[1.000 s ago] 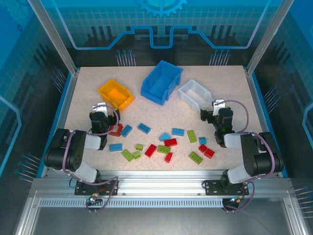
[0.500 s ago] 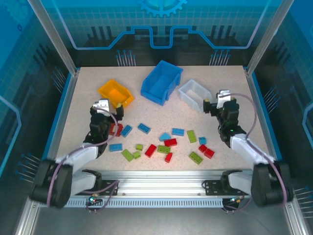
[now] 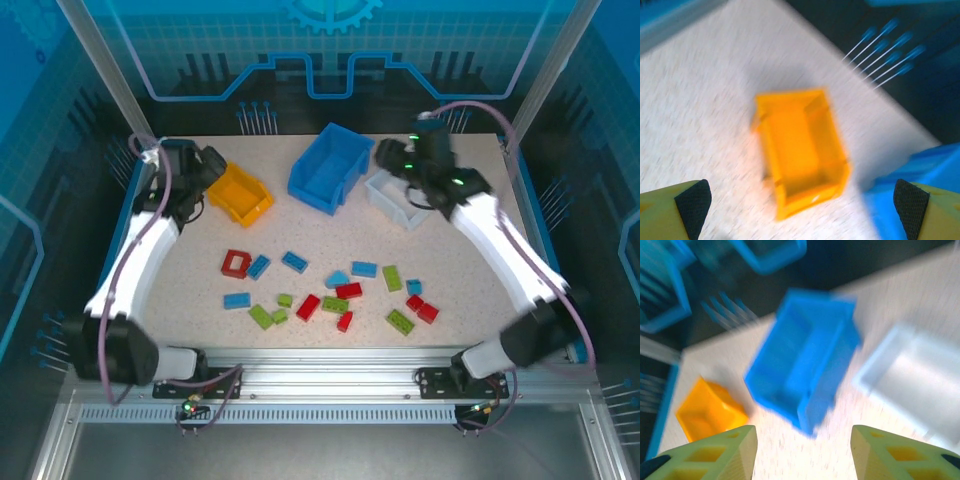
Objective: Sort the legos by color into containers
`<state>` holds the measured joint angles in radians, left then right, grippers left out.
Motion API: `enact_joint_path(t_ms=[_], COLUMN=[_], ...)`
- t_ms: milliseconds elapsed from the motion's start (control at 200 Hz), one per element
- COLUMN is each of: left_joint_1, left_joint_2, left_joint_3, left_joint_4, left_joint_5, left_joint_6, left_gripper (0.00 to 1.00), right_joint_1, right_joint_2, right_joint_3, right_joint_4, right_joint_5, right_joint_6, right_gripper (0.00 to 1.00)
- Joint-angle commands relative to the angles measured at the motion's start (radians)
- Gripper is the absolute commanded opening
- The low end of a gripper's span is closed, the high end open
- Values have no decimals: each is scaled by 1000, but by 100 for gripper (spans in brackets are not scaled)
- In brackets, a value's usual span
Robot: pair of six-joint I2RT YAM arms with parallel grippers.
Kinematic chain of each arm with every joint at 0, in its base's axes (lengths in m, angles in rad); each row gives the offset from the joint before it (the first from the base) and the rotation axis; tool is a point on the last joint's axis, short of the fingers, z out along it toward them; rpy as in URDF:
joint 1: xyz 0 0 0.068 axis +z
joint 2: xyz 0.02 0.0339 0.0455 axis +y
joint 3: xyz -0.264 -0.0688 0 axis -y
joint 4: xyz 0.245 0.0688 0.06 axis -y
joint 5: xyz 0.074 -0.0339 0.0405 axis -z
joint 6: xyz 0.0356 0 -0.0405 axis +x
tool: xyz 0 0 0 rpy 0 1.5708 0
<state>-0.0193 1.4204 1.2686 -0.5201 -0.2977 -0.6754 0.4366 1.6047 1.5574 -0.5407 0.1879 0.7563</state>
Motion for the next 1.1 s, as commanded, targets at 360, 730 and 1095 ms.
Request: enact_joint_path(t_ms=[360, 730, 1095], left_joint_1=[66, 68, 63], left_joint_2=[312, 478, 590], left_joint_3=[106, 197, 294], left_joint_4=[-179, -170, -141], left_joint_5=[93, 91, 116], left_joint_6=[75, 129, 230], left_gripper=[98, 84, 50], right_joint_1=[59, 26, 55], right_joint_2=[635, 810, 829], right_joint_3=[557, 721, 804], right_joint_4=[-322, -405, -499], right_joint_5=[-69, -47, 58], right_joint_6=[152, 97, -33], right_gripper=[65, 46, 19])
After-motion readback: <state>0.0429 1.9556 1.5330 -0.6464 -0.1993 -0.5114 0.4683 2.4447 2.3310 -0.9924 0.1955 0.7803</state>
